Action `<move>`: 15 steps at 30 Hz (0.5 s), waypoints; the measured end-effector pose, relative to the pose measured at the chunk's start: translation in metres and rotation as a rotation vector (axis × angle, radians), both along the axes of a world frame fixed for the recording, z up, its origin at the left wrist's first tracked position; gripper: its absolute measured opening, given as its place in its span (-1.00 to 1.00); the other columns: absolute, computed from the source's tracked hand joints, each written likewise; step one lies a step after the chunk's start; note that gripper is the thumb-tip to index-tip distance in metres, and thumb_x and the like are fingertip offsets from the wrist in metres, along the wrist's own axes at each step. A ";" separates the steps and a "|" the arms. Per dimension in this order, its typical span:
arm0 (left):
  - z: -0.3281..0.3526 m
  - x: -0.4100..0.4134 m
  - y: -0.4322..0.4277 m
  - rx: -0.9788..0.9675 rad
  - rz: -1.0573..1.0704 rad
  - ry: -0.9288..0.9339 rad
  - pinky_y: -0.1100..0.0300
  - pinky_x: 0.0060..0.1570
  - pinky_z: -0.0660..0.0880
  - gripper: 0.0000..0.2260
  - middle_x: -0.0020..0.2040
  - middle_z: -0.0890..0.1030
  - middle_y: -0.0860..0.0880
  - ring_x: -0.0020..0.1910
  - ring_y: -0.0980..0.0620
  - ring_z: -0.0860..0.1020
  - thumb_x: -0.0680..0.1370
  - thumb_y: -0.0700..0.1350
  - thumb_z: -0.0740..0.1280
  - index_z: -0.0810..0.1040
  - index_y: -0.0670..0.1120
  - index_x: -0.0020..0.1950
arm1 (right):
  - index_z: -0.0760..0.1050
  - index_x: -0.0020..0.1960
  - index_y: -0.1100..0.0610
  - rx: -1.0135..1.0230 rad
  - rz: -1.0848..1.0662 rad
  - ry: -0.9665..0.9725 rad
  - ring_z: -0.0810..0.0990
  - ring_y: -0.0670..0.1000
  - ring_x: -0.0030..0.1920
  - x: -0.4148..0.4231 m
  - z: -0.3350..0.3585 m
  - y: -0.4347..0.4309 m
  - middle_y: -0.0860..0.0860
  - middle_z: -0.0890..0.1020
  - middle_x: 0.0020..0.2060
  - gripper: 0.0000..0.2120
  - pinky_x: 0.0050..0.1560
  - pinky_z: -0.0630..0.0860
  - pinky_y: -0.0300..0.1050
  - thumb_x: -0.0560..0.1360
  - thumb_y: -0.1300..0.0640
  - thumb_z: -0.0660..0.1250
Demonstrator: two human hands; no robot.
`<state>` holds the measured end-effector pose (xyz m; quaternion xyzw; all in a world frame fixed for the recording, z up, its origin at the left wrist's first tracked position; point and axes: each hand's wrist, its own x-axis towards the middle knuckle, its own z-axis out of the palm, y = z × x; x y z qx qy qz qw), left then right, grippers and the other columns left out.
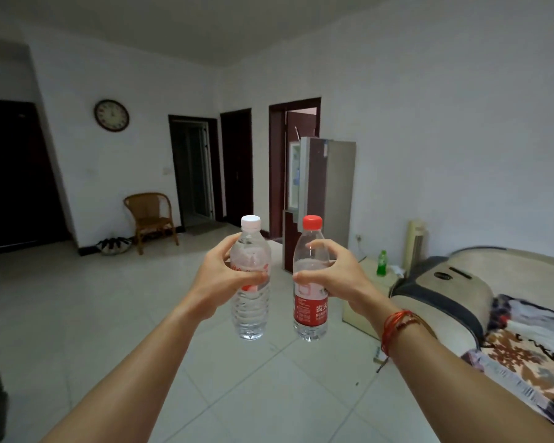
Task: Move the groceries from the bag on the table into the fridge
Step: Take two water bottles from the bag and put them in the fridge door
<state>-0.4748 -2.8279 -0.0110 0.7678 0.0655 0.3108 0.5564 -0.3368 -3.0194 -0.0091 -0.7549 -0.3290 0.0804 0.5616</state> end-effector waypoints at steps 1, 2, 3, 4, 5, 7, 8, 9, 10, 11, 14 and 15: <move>0.000 -0.001 0.003 0.000 0.002 -0.001 0.00 -0.01 0.63 -0.32 0.03 0.69 -0.02 -0.01 -0.02 0.68 0.27 -0.28 0.62 0.50 0.07 0.30 | 0.48 0.27 -0.06 -0.001 0.005 -0.004 0.63 0.03 0.01 0.000 0.000 0.004 0.02 0.61 0.08 -0.39 0.05 0.64 0.11 0.30 0.14 0.64; 0.000 -0.001 0.006 -0.002 0.005 -0.001 -0.02 0.00 0.63 -0.31 0.03 0.69 -0.03 -0.01 -0.02 0.68 0.25 -0.25 0.63 0.50 0.06 0.32 | 0.48 0.27 -0.05 -0.003 0.009 -0.009 0.63 0.03 0.01 0.000 0.000 0.008 0.02 0.61 0.08 -0.39 0.06 0.64 0.13 0.30 0.13 0.64; -0.001 -0.001 0.009 -0.002 0.006 -0.001 -0.03 0.01 0.63 -0.29 0.03 0.69 -0.03 0.00 -0.02 0.68 0.23 -0.22 0.63 0.50 0.06 0.32 | 0.48 0.27 -0.05 -0.005 0.009 -0.012 0.63 0.03 0.02 0.001 0.000 0.012 0.03 0.61 0.08 -0.38 0.06 0.64 0.14 0.30 0.13 0.64; -0.002 0.000 0.013 -0.004 0.009 0.001 -0.03 0.01 0.63 -0.28 0.03 0.69 -0.03 0.00 -0.02 0.68 0.21 -0.20 0.63 0.49 0.06 0.32 | 0.48 0.28 -0.05 -0.005 0.010 -0.014 0.63 0.04 0.02 0.002 0.000 0.015 0.03 0.61 0.08 -0.38 0.06 0.64 0.15 0.30 0.13 0.64; -0.003 0.001 0.016 -0.004 0.010 0.003 -0.03 0.01 0.63 -0.28 0.03 0.68 -0.03 0.01 -0.02 0.68 0.22 -0.20 0.63 0.49 0.06 0.33 | 0.48 0.28 -0.05 -0.001 0.011 -0.014 0.64 0.05 0.02 0.003 0.000 0.018 0.04 0.61 0.08 -0.38 0.06 0.65 0.15 0.30 0.13 0.64; -0.005 0.003 0.022 0.001 0.009 0.003 -0.02 0.02 0.63 -0.30 0.04 0.68 -0.03 0.02 -0.03 0.67 0.26 -0.24 0.63 0.48 0.05 0.33 | 0.47 0.28 -0.05 0.003 0.014 -0.016 0.64 0.05 0.02 0.005 -0.002 0.024 0.04 0.60 0.09 -0.38 0.05 0.65 0.15 0.30 0.13 0.64; -0.006 0.005 0.025 0.002 0.006 0.005 -0.03 0.03 0.63 -0.31 0.06 0.67 -0.03 0.03 -0.03 0.66 0.28 -0.26 0.62 0.48 0.05 0.34 | 0.47 0.28 -0.04 0.003 0.014 -0.020 0.64 0.05 0.02 0.007 -0.002 0.026 0.04 0.60 0.09 -0.38 0.06 0.65 0.15 0.30 0.13 0.64; -0.007 0.007 0.028 0.003 0.002 0.008 -0.03 0.03 0.63 -0.31 0.07 0.66 -0.04 0.04 -0.04 0.66 0.28 -0.26 0.61 0.47 0.04 0.35 | 0.47 0.29 -0.04 0.002 0.013 -0.020 0.63 0.05 0.02 0.009 -0.003 0.028 0.04 0.60 0.10 -0.38 0.06 0.64 0.15 0.30 0.13 0.64; -0.008 0.009 0.031 0.002 0.001 0.011 -0.04 0.04 0.62 -0.30 0.08 0.66 -0.05 0.05 -0.05 0.66 0.29 -0.26 0.61 0.46 0.04 0.36 | 0.47 0.29 -0.04 0.002 0.009 -0.020 0.63 0.05 0.03 0.011 -0.004 0.031 0.04 0.60 0.10 -0.37 0.06 0.64 0.16 0.30 0.13 0.64; -0.009 0.012 0.033 0.002 0.001 0.011 -0.03 0.03 0.62 -0.31 0.08 0.66 -0.05 0.05 -0.05 0.65 0.29 -0.27 0.60 0.46 0.05 0.36 | 0.47 0.29 -0.03 0.003 0.005 -0.017 0.63 0.06 0.03 0.014 -0.006 0.033 0.04 0.60 0.09 -0.37 0.06 0.64 0.16 0.30 0.12 0.64; -0.012 0.025 0.043 -0.012 0.003 0.005 0.04 -0.01 0.63 -0.33 0.05 0.67 -0.03 0.01 -0.01 0.67 0.29 -0.28 0.60 0.48 0.09 0.32 | 0.48 0.29 -0.03 -0.004 0.000 -0.007 0.63 0.05 0.01 0.027 -0.012 0.043 0.05 0.62 0.06 -0.38 0.04 0.64 0.11 0.30 0.14 0.64; -0.014 0.031 0.047 -0.015 0.005 0.009 0.07 -0.03 0.63 -0.33 0.04 0.68 -0.02 0.00 0.01 0.67 0.29 -0.28 0.60 0.48 0.10 0.31 | 0.48 0.28 -0.03 -0.006 -0.003 -0.002 0.63 0.05 0.01 0.032 -0.014 0.048 0.06 0.62 0.06 -0.38 0.04 0.64 0.11 0.30 0.14 0.64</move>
